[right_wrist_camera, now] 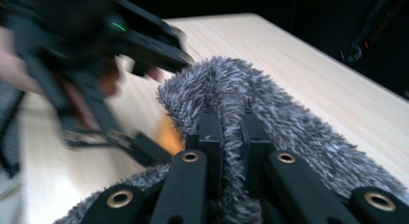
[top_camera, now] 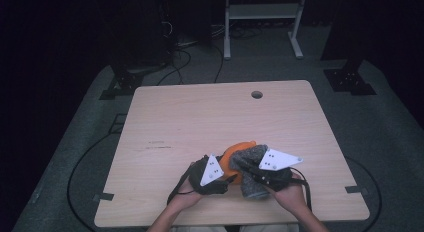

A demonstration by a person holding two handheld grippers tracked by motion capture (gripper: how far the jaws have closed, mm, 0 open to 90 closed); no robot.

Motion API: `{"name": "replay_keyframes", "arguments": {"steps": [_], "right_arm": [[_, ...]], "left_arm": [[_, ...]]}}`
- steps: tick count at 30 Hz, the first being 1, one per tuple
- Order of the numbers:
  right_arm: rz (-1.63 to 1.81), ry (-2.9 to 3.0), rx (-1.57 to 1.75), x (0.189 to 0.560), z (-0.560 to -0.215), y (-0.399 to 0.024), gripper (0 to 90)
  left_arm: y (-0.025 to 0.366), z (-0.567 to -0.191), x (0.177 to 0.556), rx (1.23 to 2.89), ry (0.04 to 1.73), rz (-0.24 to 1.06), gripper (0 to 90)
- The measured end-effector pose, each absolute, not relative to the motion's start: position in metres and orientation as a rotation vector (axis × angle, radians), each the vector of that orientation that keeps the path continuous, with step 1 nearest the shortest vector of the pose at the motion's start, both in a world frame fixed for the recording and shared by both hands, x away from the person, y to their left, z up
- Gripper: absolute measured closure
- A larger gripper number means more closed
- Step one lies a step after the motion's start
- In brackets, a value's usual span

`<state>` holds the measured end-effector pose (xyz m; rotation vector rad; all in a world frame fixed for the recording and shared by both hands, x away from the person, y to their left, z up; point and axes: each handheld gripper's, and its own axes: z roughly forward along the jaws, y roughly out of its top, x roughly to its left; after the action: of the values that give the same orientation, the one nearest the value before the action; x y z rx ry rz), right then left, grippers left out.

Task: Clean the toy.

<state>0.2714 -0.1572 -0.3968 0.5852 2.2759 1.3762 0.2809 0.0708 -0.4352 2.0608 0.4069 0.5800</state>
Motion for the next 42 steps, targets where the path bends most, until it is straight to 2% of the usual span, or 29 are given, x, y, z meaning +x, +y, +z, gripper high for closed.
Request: {"name": "replay_keyframes", "arguments": {"steps": [4,9,11,13,14,16,17,21,27,29,30,31,33,38,40,42], "right_arm": [[1.395,2.29,0.743,0.289,-0.405,-0.173,82.3],[1.43,2.282,0.646,0.278,-0.396,-0.166,82.2],[1.422,2.298,0.651,0.281,-0.4,-0.165,82.2],[1.421,2.308,0.671,0.285,-0.402,-0.168,82.2],[1.425,2.326,0.668,0.285,-0.401,-0.168,82.2],[1.423,2.307,0.671,0.28,-0.398,-0.166,82.1],[1.435,2.306,0.661,0.275,-0.396,-0.163,82.2],[1.365,2.333,0.542,0.265,-0.392,-0.141,82.2],[1.404,2.298,0.672,0.28,-0.395,-0.165,82.2],[1.417,2.299,0.686,0.28,-0.398,-0.166,82.2],[1.419,2.31,0.682,0.279,-0.399,-0.164,82.2],[1.428,2.322,0.671,0.278,-0.399,-0.163,82.2],[1.435,2.323,0.655,0.279,-0.399,-0.162,82.2],[1.463,2.299,0.762,0.289,-0.4,-0.18,82.2],[1.453,2.295,0.767,0.287,-0.402,-0.179,82.2],[1.455,2.306,0.747,0.284,-0.402,-0.172,82.2]], "left_arm": [[0.071,-0.439,0.281,2.045,0.426,0.559,34.0],[0.07,-0.438,0.281,2.055,0.403,0.573,34.1],[0.071,-0.437,0.284,2.027,0.438,0.524,28.9],[0.075,-0.436,0.29,1.962,0.509,0.382,18.5],[0.075,-0.435,0.292,1.946,0.53,0.37,19.1],[0.073,-0.435,0.289,1.988,0.488,0.466,28.9],[0.071,-0.436,0.287,1.996,0.466,0.478,30.5],[0.066,-0.437,0.278,2.034,0.393,0.56,32.7],[0.07,-0.438,0.281,2.039,0.395,0.55,34.8],[0.069,-0.435,0.284,2.022,0.426,0.486,26.1],[0.068,-0.434,0.286,2.008,0.452,0.46,18.3],[0.069,-0.434,0.286,2.001,0.467,0.463,18.0],[0.069,-0.435,0.284,2.009,0.446,0.505,27.1],[0.074,-0.437,0.286,2.03,0.431,0.52,32.6],[0.076,-0.436,0.288,2.031,0.442,0.501,28.6],[0.076,-0.431,0.29,2.004,0.456,0.446,15.3]]}}
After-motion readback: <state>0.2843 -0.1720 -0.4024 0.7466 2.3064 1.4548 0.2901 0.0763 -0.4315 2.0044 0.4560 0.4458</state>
